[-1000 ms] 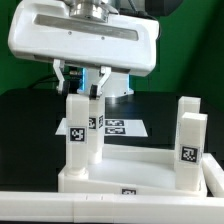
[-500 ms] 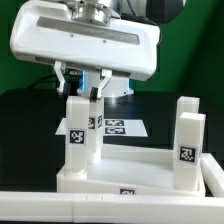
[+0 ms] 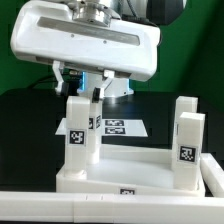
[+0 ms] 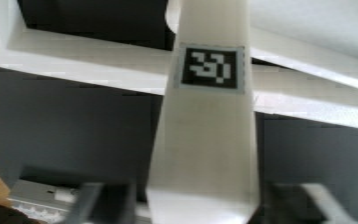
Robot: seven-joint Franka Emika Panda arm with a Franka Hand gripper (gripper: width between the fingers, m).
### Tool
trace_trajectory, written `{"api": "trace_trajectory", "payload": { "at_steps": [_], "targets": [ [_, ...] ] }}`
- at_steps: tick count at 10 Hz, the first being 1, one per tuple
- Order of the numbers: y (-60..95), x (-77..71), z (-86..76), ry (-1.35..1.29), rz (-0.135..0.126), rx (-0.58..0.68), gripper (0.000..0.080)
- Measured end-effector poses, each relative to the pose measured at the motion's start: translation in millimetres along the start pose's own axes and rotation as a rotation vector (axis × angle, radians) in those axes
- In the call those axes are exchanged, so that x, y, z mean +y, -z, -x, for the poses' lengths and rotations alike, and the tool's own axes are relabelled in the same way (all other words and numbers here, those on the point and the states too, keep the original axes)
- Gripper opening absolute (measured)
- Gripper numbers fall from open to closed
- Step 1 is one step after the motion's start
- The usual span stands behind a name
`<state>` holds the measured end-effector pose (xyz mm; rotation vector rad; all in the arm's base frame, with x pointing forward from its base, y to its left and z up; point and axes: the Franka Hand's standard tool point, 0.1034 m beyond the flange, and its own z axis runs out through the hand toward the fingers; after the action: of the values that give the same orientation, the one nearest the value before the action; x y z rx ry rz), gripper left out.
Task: Assemble desk
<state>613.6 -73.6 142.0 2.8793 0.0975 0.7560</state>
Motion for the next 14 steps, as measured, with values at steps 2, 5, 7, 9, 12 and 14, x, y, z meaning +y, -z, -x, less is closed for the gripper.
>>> {"api": "trace_trajectory", "payload": {
  "at_steps": [2,5,7,9,12,14],
  "targets": [
    [-0.2,3.3,0.7,-0.001,0.003,-0.002,0.0541],
    [1.1,5.5,-0.2,-0.005,0.003,-0.001,0.0646],
    [12.7,5.6,-6.2,-0.016,-0.02,-0.017,0.0649],
    [19.5,7.3,-10.4,-0.024,-0.028,-0.017,0.0649],
    [9.1,1.4,2.4,-0.046,-0.055,-0.098,0.0649],
    [2.7,-5.6,-0.4,-0.063,-0.106,-0.246,0.0649]
  ]
}}
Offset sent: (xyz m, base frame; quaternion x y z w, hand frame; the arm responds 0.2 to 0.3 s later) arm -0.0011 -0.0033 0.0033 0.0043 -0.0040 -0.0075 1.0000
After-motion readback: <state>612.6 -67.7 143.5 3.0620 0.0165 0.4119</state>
